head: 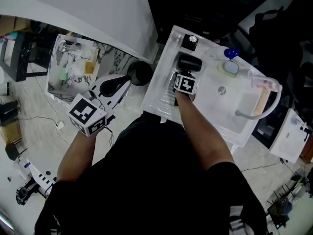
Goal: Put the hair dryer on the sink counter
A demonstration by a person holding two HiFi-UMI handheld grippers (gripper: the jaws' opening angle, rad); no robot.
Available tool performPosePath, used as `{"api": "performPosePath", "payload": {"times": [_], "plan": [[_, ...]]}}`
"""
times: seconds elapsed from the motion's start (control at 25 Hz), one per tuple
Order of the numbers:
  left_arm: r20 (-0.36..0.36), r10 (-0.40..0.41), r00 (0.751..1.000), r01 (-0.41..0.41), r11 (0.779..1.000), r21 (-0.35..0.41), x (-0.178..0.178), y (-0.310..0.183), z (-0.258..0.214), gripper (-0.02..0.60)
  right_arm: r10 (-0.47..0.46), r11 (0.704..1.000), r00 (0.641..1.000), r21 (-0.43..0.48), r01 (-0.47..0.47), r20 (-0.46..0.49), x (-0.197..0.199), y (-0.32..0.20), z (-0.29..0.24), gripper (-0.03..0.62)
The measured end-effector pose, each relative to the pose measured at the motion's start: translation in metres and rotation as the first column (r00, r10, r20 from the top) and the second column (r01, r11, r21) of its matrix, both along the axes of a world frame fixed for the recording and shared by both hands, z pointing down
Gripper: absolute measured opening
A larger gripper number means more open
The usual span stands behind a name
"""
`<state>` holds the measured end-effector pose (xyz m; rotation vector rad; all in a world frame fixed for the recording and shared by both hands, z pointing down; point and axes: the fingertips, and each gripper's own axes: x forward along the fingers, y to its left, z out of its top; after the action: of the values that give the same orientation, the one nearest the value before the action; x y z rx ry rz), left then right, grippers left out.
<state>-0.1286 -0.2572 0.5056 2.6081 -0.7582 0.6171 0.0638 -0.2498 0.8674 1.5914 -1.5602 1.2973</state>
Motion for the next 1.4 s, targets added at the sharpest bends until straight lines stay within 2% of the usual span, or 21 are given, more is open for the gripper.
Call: {"api": "performPosePath", "payload": {"times": [0.44,0.6,0.76,1.4], "plan": [[-0.001,-0.001,1.000,0.001,1.000,0.001,-0.002,0.001,0.000,0.038,-0.014,1.000,1.000,0.007,0.014,0.002,-0.001,0.000,-0.001,0.296],[-0.004,0.000,1.000,0.000,1.000,-0.001,-0.002,0.001,0.000,0.039,-0.023,0.999,1.000,0.048,0.023,0.001,-0.003,-0.007,-0.008,0.298],[-0.007,0.001,1.000,-0.001,1.000,0.003,0.001,0.001,-0.002,0.038,-0.030,0.999,1.000,0.013,0.030,-0.005,-0.002,0.003,-0.004,0.298],[-0.020,-0.004,1.000,0.004,1.000,0.017,0.015,0.002,-0.012,0.038,-0.051,0.998,0.998,0.031,0.051,0.023,0.001,0.015,-0.019,0.301]]}}
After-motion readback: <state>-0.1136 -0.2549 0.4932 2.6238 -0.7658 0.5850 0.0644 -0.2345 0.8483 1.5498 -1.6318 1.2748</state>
